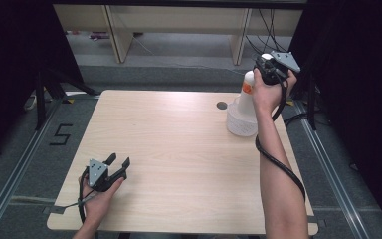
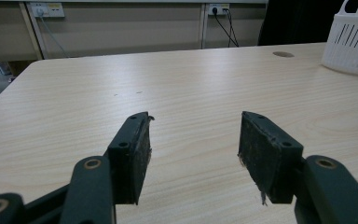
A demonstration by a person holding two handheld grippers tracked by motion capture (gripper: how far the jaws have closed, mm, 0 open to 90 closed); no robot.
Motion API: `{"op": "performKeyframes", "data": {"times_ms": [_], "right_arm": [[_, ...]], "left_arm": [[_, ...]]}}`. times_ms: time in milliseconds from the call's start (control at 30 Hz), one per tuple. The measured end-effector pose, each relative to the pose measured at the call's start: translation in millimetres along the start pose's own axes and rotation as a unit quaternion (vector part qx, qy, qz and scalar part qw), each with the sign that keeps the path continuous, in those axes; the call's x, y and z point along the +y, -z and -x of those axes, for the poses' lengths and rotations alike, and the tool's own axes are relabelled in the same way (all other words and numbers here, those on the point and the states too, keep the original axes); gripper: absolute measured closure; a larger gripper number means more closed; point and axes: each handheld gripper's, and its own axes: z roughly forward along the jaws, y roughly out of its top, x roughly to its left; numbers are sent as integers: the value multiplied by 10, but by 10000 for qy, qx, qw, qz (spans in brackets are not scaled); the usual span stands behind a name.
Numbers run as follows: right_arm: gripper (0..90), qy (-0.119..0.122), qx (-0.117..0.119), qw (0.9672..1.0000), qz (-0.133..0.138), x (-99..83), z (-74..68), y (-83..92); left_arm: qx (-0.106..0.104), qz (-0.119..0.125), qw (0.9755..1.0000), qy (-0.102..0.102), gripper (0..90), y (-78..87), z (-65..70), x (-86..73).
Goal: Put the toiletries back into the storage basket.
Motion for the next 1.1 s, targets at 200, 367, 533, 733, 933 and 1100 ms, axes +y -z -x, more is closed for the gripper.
{"op": "performKeyframes", "data": {"times_ms": [200,367,533,733,933,1100], "right_arm": [[597,17,21,10000,-35,-57,1,-25],[597,42,31,10000,-75,-90,-5,-38],[596,67,42,9998,-193,-159,-15,-61],[597,62,35,9995,-313,-273,-14,-99],[596,35,56,9989,-456,-352,-32,-112],[597,69,65,9986,-519,-415,-51,-132]], "left_arm": [[1,1,10000,3,426,1,-1,0],[-4,2,10000,14,426,0,-1,0],[-8,5,10000,11,426,1,-2,-1],[-7,-1,10000,-3,426,0,0,0],[-9,0,10000,2,427,-1,-1,0],[-11,2,10000,5,426,0,-2,0]]}}
